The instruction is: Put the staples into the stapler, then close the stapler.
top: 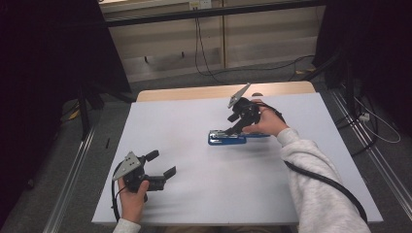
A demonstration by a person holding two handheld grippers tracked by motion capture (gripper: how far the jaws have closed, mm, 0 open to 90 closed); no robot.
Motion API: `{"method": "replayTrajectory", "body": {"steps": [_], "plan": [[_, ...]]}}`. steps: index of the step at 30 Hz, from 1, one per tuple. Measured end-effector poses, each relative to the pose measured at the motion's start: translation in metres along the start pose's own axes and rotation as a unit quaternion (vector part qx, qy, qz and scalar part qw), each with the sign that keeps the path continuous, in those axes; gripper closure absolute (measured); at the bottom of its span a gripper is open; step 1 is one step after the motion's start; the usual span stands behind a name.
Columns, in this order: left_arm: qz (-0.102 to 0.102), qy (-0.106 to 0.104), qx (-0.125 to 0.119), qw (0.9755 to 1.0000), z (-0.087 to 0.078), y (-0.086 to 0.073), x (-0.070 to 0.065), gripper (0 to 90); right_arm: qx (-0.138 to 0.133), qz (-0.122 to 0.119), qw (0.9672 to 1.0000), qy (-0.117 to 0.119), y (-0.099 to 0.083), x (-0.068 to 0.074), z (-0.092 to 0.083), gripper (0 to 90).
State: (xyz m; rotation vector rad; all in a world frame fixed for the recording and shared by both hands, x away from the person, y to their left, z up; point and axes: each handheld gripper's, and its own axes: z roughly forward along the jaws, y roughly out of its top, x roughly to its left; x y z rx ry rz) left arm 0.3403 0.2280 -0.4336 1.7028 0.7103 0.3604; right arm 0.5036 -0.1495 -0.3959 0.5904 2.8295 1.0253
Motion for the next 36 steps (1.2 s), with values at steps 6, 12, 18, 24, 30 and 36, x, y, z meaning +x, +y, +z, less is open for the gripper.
{"method": "replayTrajectory", "body": {"steps": [6, 12, 18, 24, 30, 36], "plan": [[-0.003, -0.017, 0.020, 0.9996, 0.020, 0.006, -0.001, 4.2, -0.005, 0.031, 0.9990, -0.030, -0.027, 0.002, -0.019, 25.5], [-0.030, -0.020, 0.051, 0.9980, 0.039, 0.007, 0.002, 4.3, 0.003, 0.046, 0.9972, -0.058, -0.045, 0.005, -0.029, 24.8], [-0.040, -0.025, 0.064, 0.9968, 0.062, 0.013, 0.008, 6.1, -0.012, 0.066, 0.9946, -0.080, -0.069, 0.013, -0.045, 29.7], [-0.040, -0.017, 0.096, 0.9945, 0.086, 0.020, 0.013, 10.0, -0.022, 0.082, 0.9908, -0.105, -0.090, 0.019, -0.060, 40.7], [-0.048, 0.001, 0.100, 0.9938, 0.106, 0.022, 0.021, 26.8, -0.026, 0.099, 0.9863, -0.129, -0.113, 0.024, -0.073, 49.5], [-0.034, 0.020, 0.116, 0.9925, 0.124, 0.019, 0.023, 40.8, -0.027, 0.117, 0.9825, -0.143, -0.132, 0.024, -0.079, 53.6]]}}
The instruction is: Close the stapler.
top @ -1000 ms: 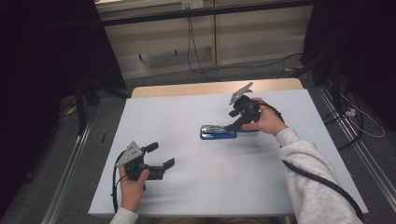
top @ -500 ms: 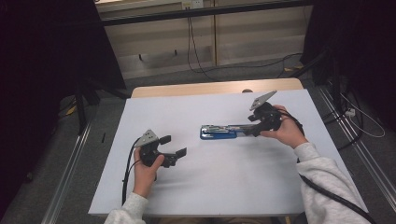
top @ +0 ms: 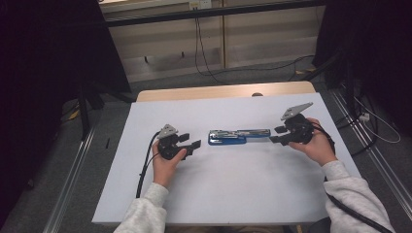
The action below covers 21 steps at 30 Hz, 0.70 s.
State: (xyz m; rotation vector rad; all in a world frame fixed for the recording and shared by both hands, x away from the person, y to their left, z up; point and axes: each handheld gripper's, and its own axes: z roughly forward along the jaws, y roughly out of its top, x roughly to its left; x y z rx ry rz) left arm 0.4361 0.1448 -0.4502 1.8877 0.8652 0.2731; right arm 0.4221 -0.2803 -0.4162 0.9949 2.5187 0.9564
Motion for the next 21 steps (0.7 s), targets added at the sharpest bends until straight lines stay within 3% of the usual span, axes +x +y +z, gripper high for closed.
{"method": "replayTrajectory", "body": {"steps": [4, 8, 9, 13, 17, 21], "plan": [[-0.007, 0.004, 0.005, 1.0000, 0.008, 0.004, 0.000, 53.5, -0.005, 0.015, 0.9998, -0.010, -0.006, -0.003, -0.002, 57.7], [0.006, 0.011, 0.021, 0.9997, 0.015, 0.010, -0.003, 61.1, 0.006, 0.006, 0.9998, -0.016, -0.006, 0.000, 0.000, 60.9], [-0.001, 0.013, 0.019, 0.9997, 0.017, 0.012, -0.004, 65.0, 0.009, 0.003, 0.9998, -0.019, -0.007, 0.001, 0.000, 62.8], [0.012, 0.007, 0.035, 0.9993, 0.023, 0.015, -0.007, 75.2, 0.011, 0.007, 0.9997, -0.019, -0.010, 0.000, 0.002, 67.5], [0.016, -0.017, 0.043, 0.9988, 0.029, 0.016, -0.010, 87.4, 0.021, 0.014, 0.9992, -0.031, -0.012, -0.002, 0.005, 81.1], [0.017, -0.035, 0.055, 0.9978, 0.034, 0.015, -0.015, 90.0, 0.022, 0.010, 0.9991, -0.035, -0.011, -0.003, 0.007, 87.9]]}}
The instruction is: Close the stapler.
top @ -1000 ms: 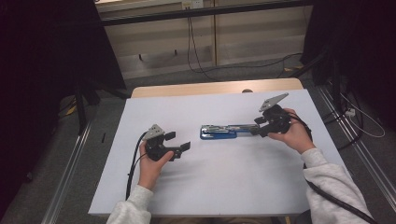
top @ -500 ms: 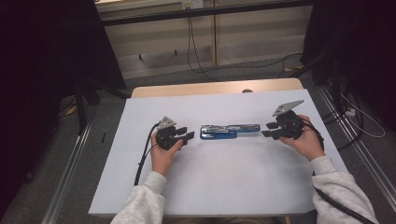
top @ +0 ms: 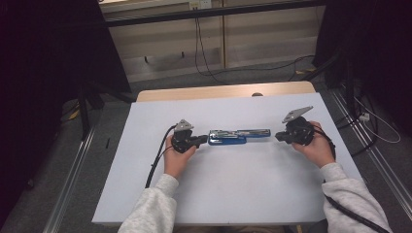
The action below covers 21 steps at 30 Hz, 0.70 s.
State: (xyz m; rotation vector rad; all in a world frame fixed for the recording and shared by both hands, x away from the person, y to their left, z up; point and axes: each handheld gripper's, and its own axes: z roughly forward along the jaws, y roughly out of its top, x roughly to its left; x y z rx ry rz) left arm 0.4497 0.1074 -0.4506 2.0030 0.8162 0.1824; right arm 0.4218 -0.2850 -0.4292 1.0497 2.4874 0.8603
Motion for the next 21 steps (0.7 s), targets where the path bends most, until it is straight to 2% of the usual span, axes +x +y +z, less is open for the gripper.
{"method": "replayTrajectory", "body": {"steps": [4, 7, 11, 12, 14, 21], "plan": [[0.005, -0.007, 0.014, 0.9999, 0.004, 0.000, -0.002, 90.0, 0.009, 0.004, 0.9999, -0.011, 0.001, -0.002, 0.007, 90.0], [0.014, 0.002, 0.025, 0.9996, 0.009, 0.001, -0.003, 90.0, 0.015, 0.003, 0.9998, -0.010, 0.001, -0.003, 0.011, 90.0], [0.006, 0.008, 0.030, 0.9995, 0.015, -0.002, -0.002, 90.0, 0.017, 0.003, 0.9998, -0.009, 0.003, -0.004, 0.016, 90.0], [0.006, 0.000, 0.033, 0.9994, 0.016, -0.003, -0.002, 90.0, 0.019, 0.002, 0.9998, -0.007, 0.004, -0.003, 0.018, 90.0], [0.008, 0.001, 0.036, 0.9993, 0.018, -0.004, -0.003, 90.0, 0.018, 0.000, 0.9998, -0.007, 0.005, -0.003, 0.019, 90.0], [0.008, 0.010, 0.014, 0.9998, 0.016, 0.001, -0.002, 90.0, 0.019, -0.004, 0.9998, -0.003, 0.008, -0.001, 0.020, 90.0]]}}
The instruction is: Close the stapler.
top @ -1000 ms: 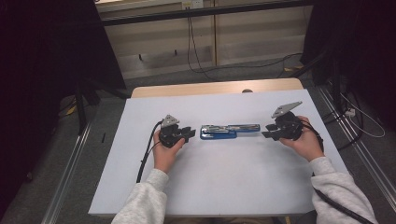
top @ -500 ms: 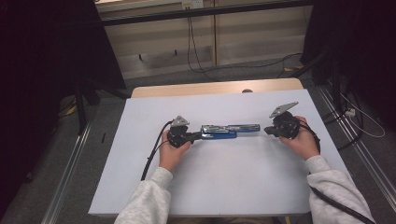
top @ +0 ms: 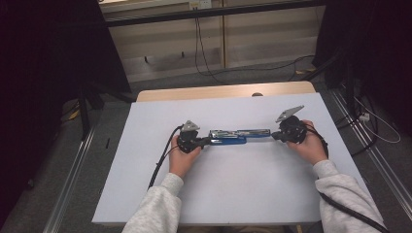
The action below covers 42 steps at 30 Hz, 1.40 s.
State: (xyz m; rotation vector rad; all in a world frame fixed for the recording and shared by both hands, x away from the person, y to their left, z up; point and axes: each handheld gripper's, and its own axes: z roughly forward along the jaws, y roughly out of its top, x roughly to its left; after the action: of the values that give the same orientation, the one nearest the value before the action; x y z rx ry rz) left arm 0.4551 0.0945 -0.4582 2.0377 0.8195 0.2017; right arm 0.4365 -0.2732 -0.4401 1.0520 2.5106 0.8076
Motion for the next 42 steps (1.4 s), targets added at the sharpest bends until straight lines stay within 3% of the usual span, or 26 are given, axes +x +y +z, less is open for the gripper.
{"method": "replayTrajectory", "body": {"steps": [6, 18, 27, 31, 34, 39, 42], "plan": [[0.005, 0.001, -0.009, 0.9999, 0.002, 0.002, -0.002, 89.6, 0.005, -0.005, 1.0000, 0.004, 0.001, 0.001, 0.003, 90.0], [0.008, 0.008, -0.004, 0.9999, 0.005, 0.003, -0.003, 90.0, 0.006, -0.012, 0.9999, 0.007, 0.003, 0.003, 0.004, 90.0], [0.013, 0.010, -0.004, 0.9999, 0.005, 0.003, -0.004, 90.0, -0.013, 0.003, 0.9998, 0.016, 0.003, 0.001, -0.001, 90.0], [0.014, 0.011, -0.002, 0.9998, 0.005, 0.004, -0.005, 90.0, -0.029, 0.004, 0.9994, 0.017, 0.005, 0.000, -0.007, 90.0], [0.017, 0.014, -0.003, 0.9998, 0.005, 0.004, -0.005, 90.0, -0.057, 0.013, 0.9978, 0.030, 0.009, 0.001, -0.011, 90.0], [0.015, 0.012, -0.002, 0.9998, 0.005, 0.003, -0.006, 90.0, -0.064, -0.012, 0.9974, 0.033, 0.022, 0.013, -0.011, 90.0], [0.030, 0.025, -0.002, 0.9992, 0.005, 0.004, -0.007, 90.0, -0.063, -0.019, 0.9971, 0.037, 0.023, 0.017, -0.010, 90.0]]}}
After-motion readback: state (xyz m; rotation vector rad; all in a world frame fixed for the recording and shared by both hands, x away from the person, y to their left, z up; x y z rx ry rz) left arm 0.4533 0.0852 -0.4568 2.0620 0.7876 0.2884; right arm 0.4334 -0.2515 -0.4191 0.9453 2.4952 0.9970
